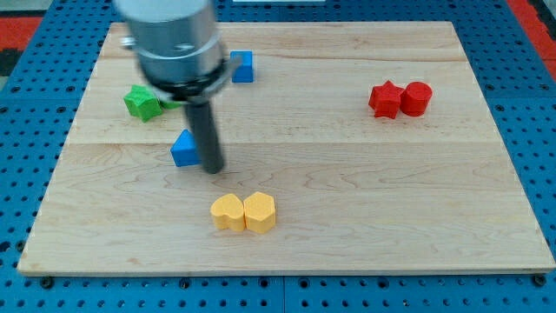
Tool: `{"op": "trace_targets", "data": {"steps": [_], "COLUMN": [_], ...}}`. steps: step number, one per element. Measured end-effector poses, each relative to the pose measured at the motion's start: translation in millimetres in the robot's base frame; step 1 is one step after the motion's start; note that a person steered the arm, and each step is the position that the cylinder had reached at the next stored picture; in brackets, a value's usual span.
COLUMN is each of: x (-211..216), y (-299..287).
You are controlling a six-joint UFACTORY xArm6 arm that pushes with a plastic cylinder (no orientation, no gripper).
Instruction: Slide the blue triangle to the bottom left side of the board
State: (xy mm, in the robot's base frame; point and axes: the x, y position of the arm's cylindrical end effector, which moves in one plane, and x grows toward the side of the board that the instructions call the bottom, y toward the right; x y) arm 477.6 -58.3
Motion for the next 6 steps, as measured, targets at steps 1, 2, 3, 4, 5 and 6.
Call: {"op": "trace_targets", "data": {"steps": [1,2,3,4,5,6], "x": [-29,-14,17,21,-20,-11], "y": [5,-55,-112,-124,-120,-153]}}
